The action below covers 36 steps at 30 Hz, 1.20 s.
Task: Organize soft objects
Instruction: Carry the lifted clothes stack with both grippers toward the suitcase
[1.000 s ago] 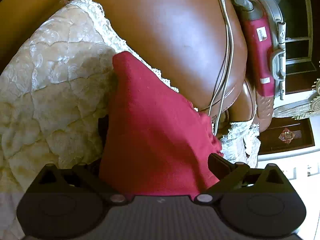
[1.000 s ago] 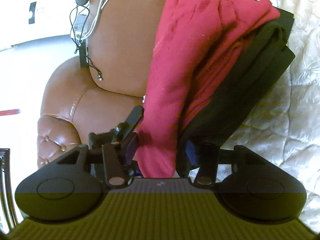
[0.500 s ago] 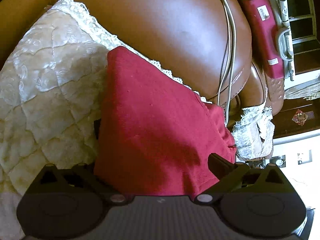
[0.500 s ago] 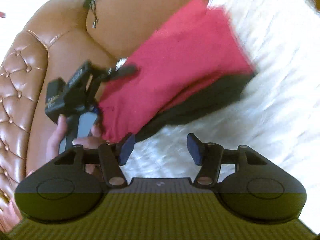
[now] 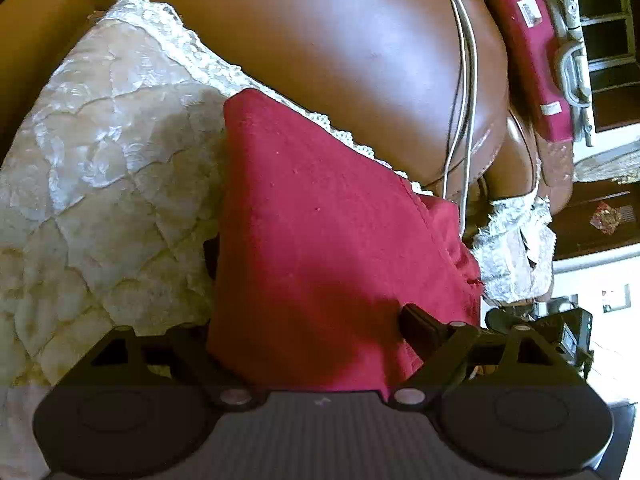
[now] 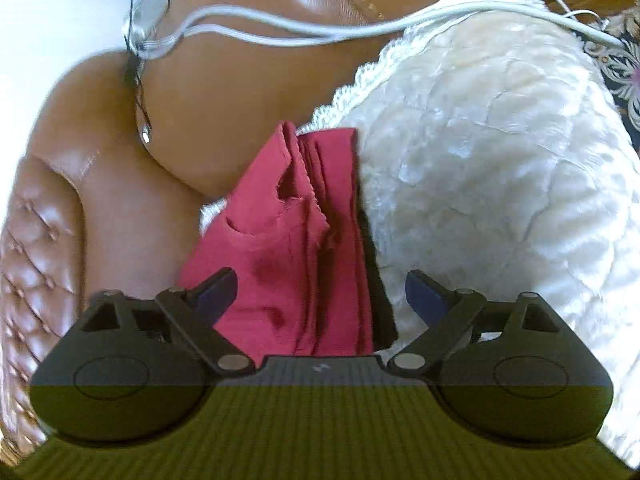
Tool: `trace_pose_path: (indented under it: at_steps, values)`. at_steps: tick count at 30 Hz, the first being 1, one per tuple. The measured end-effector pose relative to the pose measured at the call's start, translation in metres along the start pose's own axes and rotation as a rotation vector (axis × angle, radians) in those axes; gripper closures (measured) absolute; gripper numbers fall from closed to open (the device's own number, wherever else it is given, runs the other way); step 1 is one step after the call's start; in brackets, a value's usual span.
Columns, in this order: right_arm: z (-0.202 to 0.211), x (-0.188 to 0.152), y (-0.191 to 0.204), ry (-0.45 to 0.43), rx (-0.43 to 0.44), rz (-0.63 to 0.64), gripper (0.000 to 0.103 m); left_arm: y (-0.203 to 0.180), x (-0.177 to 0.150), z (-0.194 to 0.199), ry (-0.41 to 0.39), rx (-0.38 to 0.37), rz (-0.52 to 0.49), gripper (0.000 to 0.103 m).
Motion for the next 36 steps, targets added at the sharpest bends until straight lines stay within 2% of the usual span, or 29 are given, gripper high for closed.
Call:
trace_pose_path:
  at_steps: [9,11,15,17,19,21,24,25,30,32,34,36]
  values:
    - [-0.021,0.003,0.007,0.088,0.089,0.088,0.002,-0.004,0.003,-0.004,0.026,-0.035,-0.012,0.001]
    - [-0.026,0.001,0.010,0.121,0.137,0.074,0.002,-0.002,0.004,-0.003,0.030,-0.044,-0.007,0.001]
    - [-0.039,-0.007,0.023,0.191,0.156,0.115,0.002,-0.001,0.003,-0.003,0.031,-0.056,-0.005,0.001]
    - [-0.042,-0.013,0.028,0.226,0.208,0.097,0.002,-0.002,0.003,-0.004,0.036,-0.053,-0.011,0.002]
    - [-0.044,-0.017,0.033,0.234,0.218,0.100,0.002,-0.002,0.003,-0.003,0.041,-0.039,-0.024,0.005]
    - [-0.044,-0.013,0.031,0.203,0.241,0.044,0.003,0.000,0.005,-0.002,0.044,-0.031,-0.012,0.009]
    - [-0.038,-0.002,0.013,0.127,0.321,-0.122,0.008,0.004,0.008,0.001,0.049,-0.049,0.025,0.011]
    - [-0.035,0.000,0.006,0.105,0.339,-0.182,0.014,0.006,0.009,0.001,0.050,-0.062,0.034,0.011]
    - [-0.040,0.002,-0.001,0.112,0.221,-0.264,0.035,0.008,0.010,-0.002,0.045,-0.083,0.048,0.011]
    - [-0.043,0.002,0.002,0.114,0.180,-0.260,0.038,0.005,0.007,-0.003,0.031,-0.047,0.012,0.018]
    - [-0.042,0.000,0.008,0.114,0.149,-0.207,0.042,0.004,0.005,-0.001,0.019,-0.018,0.002,0.037]
    - [-0.038,-0.004,0.013,0.105,0.119,-0.137,0.043,0.003,0.004,0.003,0.007,0.008,-0.001,0.049]
Point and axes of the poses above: each gripper's, at about its wrist camera, not at the fingertips, and z roughly against the way its jaws point, y to its left, x to its top, the point moved 7 cm from there along -z, roughly the way its jaws point, and after that the axes turned 6 degrees about z, right-handed, at the moved point
